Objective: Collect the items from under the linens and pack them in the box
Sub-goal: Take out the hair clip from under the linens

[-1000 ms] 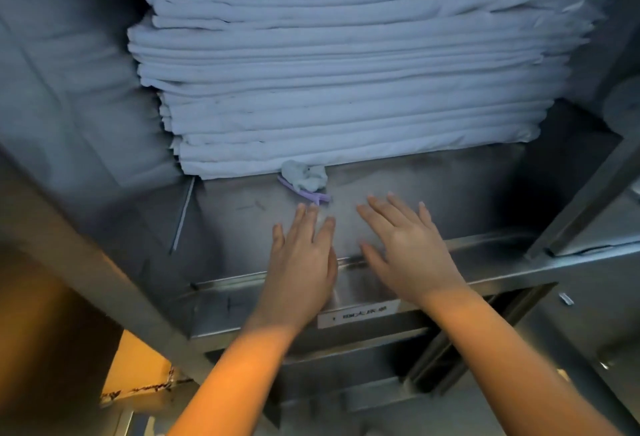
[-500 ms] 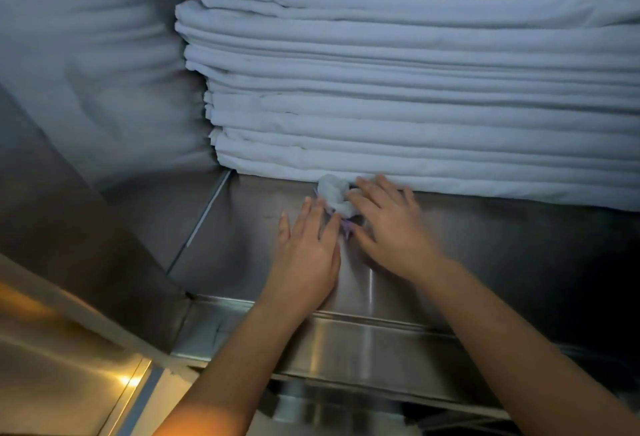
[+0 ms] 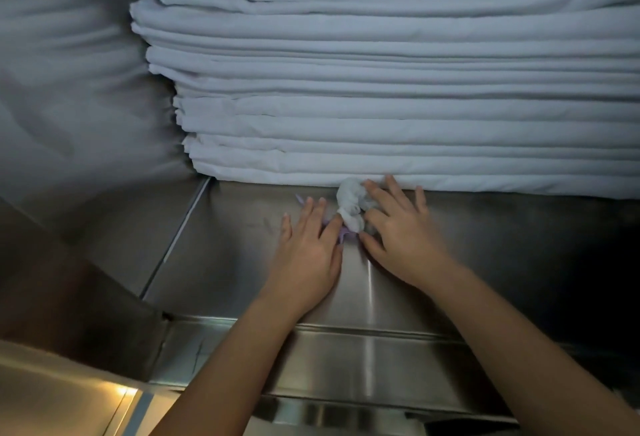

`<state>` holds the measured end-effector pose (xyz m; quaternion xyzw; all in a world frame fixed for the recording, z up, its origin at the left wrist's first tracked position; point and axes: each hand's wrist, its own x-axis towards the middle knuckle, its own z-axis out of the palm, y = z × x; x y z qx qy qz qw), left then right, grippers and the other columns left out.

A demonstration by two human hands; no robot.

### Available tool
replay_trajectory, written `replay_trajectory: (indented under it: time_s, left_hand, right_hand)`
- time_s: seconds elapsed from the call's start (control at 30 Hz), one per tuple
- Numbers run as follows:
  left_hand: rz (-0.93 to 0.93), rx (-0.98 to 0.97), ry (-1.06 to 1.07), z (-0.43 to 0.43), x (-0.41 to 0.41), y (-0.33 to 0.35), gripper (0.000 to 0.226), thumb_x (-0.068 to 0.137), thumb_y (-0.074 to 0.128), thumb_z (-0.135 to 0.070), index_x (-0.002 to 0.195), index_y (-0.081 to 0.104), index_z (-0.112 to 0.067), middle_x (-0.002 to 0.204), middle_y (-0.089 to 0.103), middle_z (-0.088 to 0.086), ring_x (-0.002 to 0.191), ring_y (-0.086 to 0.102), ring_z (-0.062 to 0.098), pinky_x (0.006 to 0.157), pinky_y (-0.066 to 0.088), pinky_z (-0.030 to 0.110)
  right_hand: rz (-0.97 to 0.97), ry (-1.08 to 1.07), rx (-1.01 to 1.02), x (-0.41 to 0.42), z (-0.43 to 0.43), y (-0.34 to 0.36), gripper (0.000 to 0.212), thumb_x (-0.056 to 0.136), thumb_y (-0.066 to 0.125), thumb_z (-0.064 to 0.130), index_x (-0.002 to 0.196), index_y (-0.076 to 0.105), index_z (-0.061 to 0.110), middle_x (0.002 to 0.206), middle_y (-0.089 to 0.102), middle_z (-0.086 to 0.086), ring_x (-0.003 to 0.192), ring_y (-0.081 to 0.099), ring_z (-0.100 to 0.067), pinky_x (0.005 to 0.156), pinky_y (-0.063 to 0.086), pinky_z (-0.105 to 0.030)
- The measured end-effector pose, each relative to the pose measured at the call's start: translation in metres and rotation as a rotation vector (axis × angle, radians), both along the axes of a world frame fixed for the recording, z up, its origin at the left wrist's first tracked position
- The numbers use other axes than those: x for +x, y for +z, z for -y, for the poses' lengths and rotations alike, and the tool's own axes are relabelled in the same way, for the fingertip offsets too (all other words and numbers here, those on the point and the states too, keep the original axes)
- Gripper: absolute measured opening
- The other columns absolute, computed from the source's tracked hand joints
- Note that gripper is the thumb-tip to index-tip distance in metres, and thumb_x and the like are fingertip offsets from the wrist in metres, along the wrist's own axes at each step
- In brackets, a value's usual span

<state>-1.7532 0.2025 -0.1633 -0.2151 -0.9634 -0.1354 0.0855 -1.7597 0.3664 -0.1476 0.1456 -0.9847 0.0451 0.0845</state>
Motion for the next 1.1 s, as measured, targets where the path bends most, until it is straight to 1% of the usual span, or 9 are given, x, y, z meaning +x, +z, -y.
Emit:
replay_trajectory:
  time_s: [0.1, 0.27, 0.37, 0.5, 0.63, 0.77, 0.87, 0.97, 1.1]
  left_hand:
    - [0.012, -0.025, -0.044, -0.006, -0.003, -0.001, 0.046, 0.097, 0.036, -0.030, 0.140, 0.037, -0.013, 0.154, 0.018, 0.014, 0.143, 0.008, 0.027, 0.112, 0.009, 0.047]
    - [0.084, -0.138, -0.104, -0.010, -0.010, -0.006, 0.052, 0.098, 0.030, -0.038, 0.145, 0.024, -0.018, 0.155, 0.014, 0.006, 0.143, 0.001, 0.021, 0.112, 0.006, 0.046]
    - [0.107, -0.132, -0.121, -0.007, -0.009, -0.006, 0.053, 0.098, 0.030, -0.038, 0.146, 0.022, -0.017, 0.155, 0.016, 0.004, 0.143, 0.002, 0.020, 0.112, 0.006, 0.046]
    - [0.092, -0.158, -0.140, -0.004, 0.000, -0.007, 0.053, 0.099, 0.029, -0.038, 0.147, 0.021, -0.018, 0.156, 0.015, 0.004, 0.143, 0.004, 0.020, 0.112, 0.007, 0.047]
    - [0.065, -0.161, -0.198, -0.003, 0.011, -0.005, 0.050, 0.099, 0.030, -0.034, 0.146, 0.025, -0.017, 0.155, 0.020, 0.003, 0.143, 0.009, 0.020, 0.112, 0.009, 0.046]
    - [0.029, -0.110, -0.292, 0.003, 0.019, -0.002, 0.047, 0.099, 0.037, -0.031, 0.143, 0.032, -0.017, 0.152, 0.028, 0.004, 0.142, 0.018, 0.021, 0.112, 0.010, 0.047]
    - [0.041, -0.157, -0.313, 0.008, 0.011, 0.002, 0.056, 0.096, 0.036, -0.043, 0.146, 0.024, -0.022, 0.155, 0.018, -0.001, 0.143, 0.007, 0.015, 0.113, 0.002, 0.042]
    - [0.105, -0.232, -0.337, 0.012, -0.006, 0.005, 0.069, 0.090, 0.036, -0.058, 0.148, 0.014, -0.027, 0.157, 0.005, -0.005, 0.142, -0.007, 0.011, 0.111, -0.008, 0.038]
    - [0.154, -0.274, -0.360, 0.008, -0.017, 0.001, 0.074, 0.088, 0.031, -0.063, 0.148, 0.009, -0.027, 0.157, 0.001, -0.006, 0.140, -0.013, 0.008, 0.111, -0.009, 0.038]
  right_hand:
    - [0.006, -0.052, 0.012, 0.009, -0.007, 0.000, 0.044, 0.093, 0.045, 0.038, 0.131, 0.050, 0.017, 0.156, 0.017, -0.004, 0.144, 0.004, -0.024, 0.111, 0.004, -0.051]
    - [-0.025, -0.109, -0.027, 0.021, -0.013, -0.001, 0.047, 0.090, 0.050, 0.037, 0.129, 0.050, 0.011, 0.155, 0.017, -0.007, 0.144, 0.004, -0.023, 0.112, 0.003, -0.048]
    - [-0.013, -0.089, -0.085, 0.021, -0.011, -0.002, 0.054, 0.090, 0.051, 0.037, 0.137, 0.040, 0.013, 0.156, 0.016, -0.006, 0.144, 0.003, -0.022, 0.112, 0.003, -0.048]
    - [0.080, -0.082, -0.087, 0.018, -0.007, -0.010, 0.061, 0.094, 0.041, 0.040, 0.147, 0.018, 0.020, 0.157, 0.004, -0.001, 0.144, -0.004, -0.020, 0.113, 0.004, -0.048]
    - [0.090, -0.067, -0.094, 0.023, -0.007, -0.014, 0.049, 0.097, 0.036, 0.036, 0.144, 0.028, 0.023, 0.156, 0.012, -0.001, 0.144, 0.003, -0.021, 0.112, 0.012, -0.045]
    - [0.069, -0.073, -0.067, 0.031, -0.007, -0.014, 0.045, 0.098, 0.036, 0.034, 0.142, 0.033, 0.024, 0.155, 0.018, -0.001, 0.143, 0.008, -0.022, 0.109, 0.015, -0.044]
    - [0.046, -0.079, -0.073, 0.035, -0.009, -0.012, 0.049, 0.096, 0.040, 0.035, 0.143, 0.031, 0.023, 0.155, 0.017, -0.003, 0.143, 0.008, -0.023, 0.109, 0.016, -0.046]
    - [0.051, -0.076, -0.073, 0.027, -0.012, -0.008, 0.058, 0.094, 0.043, 0.040, 0.146, 0.024, 0.026, 0.157, 0.011, -0.002, 0.144, 0.003, -0.023, 0.112, 0.011, -0.050]
    - [0.120, -0.070, -0.061, 0.015, -0.013, -0.011, 0.058, 0.095, 0.039, 0.043, 0.147, 0.019, 0.027, 0.158, 0.005, 0.000, 0.144, -0.001, -0.022, 0.113, 0.008, -0.047]
